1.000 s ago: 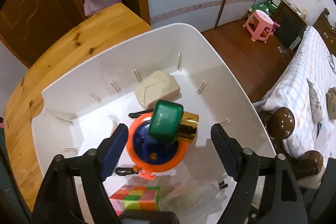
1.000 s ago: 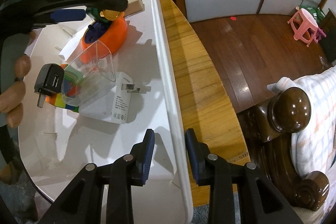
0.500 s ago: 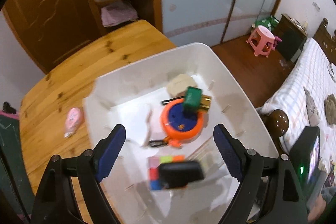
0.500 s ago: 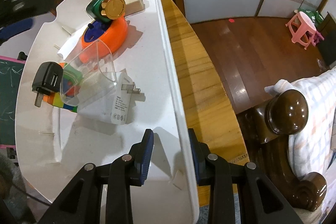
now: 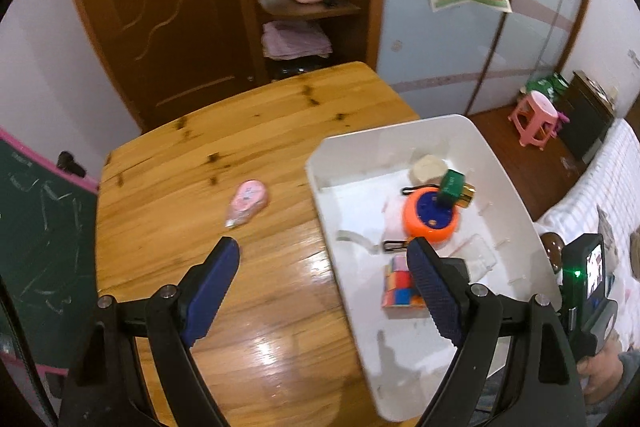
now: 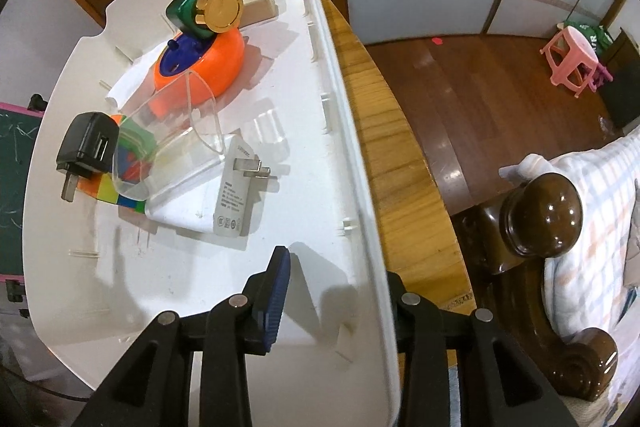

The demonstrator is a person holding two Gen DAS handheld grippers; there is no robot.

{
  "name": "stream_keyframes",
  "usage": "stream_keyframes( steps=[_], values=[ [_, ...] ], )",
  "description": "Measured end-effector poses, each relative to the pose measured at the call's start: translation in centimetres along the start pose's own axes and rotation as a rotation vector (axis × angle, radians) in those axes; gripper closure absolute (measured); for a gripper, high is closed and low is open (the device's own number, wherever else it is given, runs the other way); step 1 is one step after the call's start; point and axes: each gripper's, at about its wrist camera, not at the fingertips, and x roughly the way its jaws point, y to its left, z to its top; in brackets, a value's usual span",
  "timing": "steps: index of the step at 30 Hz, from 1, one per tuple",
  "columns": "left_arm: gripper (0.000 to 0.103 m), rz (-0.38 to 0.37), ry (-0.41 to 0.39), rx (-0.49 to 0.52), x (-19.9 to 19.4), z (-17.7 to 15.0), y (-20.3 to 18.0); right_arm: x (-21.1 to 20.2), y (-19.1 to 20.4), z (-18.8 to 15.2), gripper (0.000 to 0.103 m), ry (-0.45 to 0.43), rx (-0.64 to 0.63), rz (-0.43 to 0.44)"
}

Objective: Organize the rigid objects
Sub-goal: 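Withdraw the left tool and move it to the pink tape dispenser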

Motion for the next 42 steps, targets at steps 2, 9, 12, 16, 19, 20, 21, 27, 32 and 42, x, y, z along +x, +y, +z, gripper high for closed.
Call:
stream_keyframes(
  steps=[2,9,12,16,19,20,21,27,32,42],
  values=[
    [0.015,0.009,-0.006,-0.021,-0.5,-0.3,1.0,0.0,0.1,0.0,0.065,0.001,-0.003,-0.007],
    [0.015,0.052,-0.021,-0.077,-1.8,-0.9,4.3,0.0,0.2,0.0,0.065,0.004,-0.007,-0.013],
    [0.015,0.077,-0.028,-0.100,-2.0,-0.9,5.6,0.0,0.2,-0.1,0.065,0.005,-0.008,-0.014],
    [0.015,0.099,-0.023,-0.129,-1.2,-0.6,7.4,0.0,0.3,-0.1,0.065,0.006,-0.009,-0.015],
    [0.015,0.130,-0.004,-0.128,0.5,-0.3,8.5,0.0,0.4,0.0,0.065,0.008,-0.012,-0.017],
    [0.015,0.135,0.007,-0.127,1.3,-0.1,8.8,0.0,0.3,0.0,0.065,0.009,-0.012,-0.017],
    [0.015,0.131,0.015,-0.124,2.0,0.0,9.1,0.0,0.3,-0.1,0.065,0.010,-0.012,-0.017],
    [0.015,0.080,0.059,-0.064,7.1,0.6,10.1,-0.1,0.3,0.1,0.065,0.021,-0.005,-0.009],
    [0.015,0.045,0.105,-0.006,11.3,0.8,10.2,0.0,0.0,0.2,0.065,0.035,0.002,-0.003],
    [0.015,-0.017,0.187,0.020,18.0,1.0,10.1,0.2,0.1,0.2,0.065,0.059,0.000,-0.018]
  ],
)
